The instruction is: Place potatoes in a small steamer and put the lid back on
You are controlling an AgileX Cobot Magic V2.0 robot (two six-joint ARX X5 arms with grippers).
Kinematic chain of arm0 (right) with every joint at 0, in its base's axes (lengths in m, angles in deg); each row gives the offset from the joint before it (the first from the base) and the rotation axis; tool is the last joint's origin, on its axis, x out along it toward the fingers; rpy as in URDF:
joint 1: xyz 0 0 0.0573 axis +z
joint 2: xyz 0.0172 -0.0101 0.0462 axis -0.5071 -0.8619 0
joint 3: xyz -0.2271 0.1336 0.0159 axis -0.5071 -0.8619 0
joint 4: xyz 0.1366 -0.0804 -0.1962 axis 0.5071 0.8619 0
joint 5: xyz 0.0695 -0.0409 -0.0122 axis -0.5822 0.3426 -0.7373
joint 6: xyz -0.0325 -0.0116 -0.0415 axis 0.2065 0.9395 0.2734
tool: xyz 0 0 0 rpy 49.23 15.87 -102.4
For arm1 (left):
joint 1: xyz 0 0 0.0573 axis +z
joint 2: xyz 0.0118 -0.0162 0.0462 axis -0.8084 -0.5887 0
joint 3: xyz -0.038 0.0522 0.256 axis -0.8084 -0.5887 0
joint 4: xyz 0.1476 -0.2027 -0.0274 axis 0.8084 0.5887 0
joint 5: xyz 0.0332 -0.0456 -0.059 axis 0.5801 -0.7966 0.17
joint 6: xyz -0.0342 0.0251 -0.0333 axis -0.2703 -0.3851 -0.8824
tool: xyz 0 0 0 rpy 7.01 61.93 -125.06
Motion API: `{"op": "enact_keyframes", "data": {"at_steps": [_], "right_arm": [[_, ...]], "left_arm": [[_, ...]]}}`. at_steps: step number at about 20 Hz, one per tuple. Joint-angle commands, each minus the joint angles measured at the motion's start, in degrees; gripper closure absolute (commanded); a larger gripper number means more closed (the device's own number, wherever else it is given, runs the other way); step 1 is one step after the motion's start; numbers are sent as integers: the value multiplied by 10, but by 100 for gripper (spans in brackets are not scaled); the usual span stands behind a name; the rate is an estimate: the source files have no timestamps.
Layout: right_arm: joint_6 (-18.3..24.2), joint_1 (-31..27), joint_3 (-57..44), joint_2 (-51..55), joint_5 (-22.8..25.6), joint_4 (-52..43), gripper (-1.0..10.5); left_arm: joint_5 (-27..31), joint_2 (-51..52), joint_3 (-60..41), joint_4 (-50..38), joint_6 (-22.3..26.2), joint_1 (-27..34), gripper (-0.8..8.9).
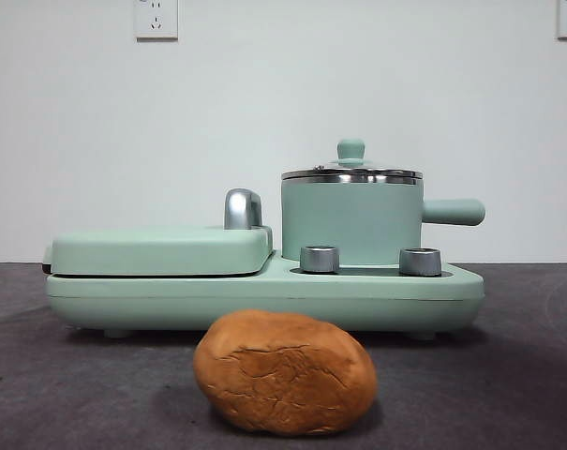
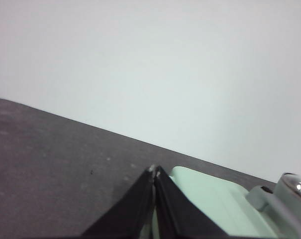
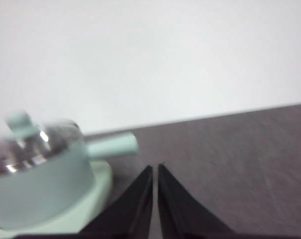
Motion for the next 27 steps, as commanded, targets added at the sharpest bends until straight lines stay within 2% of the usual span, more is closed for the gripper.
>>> {"op": "enact_keyframes", "data": {"at_steps": [1, 5, 7, 9, 12, 14, 18, 20, 22, 27], "right_arm": [[-52, 0, 33, -1, -10, 9, 931], [-52, 0, 105, -24, -10, 107, 931], [-43, 0, 145, -47, -12, 161, 931], [-20, 0, 187, -79, -30, 205, 932], [25, 0, 241, -127, -70, 243, 931], [61, 0, 274, -156, -96, 258, 931], [160, 0, 350, -216, -145, 317, 931], [198, 0, 384, -240, -156, 349, 931], [262, 0, 423, -264, -175, 387, 931], [391, 1, 485, -293, -174, 445, 931]], "left_arm": [[-1, -6, 45, 43, -32, 0, 805], [-2, -38, 125, 127, -27, 0, 805], [-11, -64, 171, 169, -2, 0, 804], [-29, -98, 225, 231, 18, 0, 805], [-87, -150, 296, 310, 74, 0, 805], [-132, -180, 334, 347, 120, 0, 805], [-211, -234, 402, 418, 209, -2, 805], [-225, -254, 429, 448, 251, -4, 806], [-225, -271, 451, 471, 304, -9, 808], [-225, -291, 487, 504, 425, -29, 808]]}}
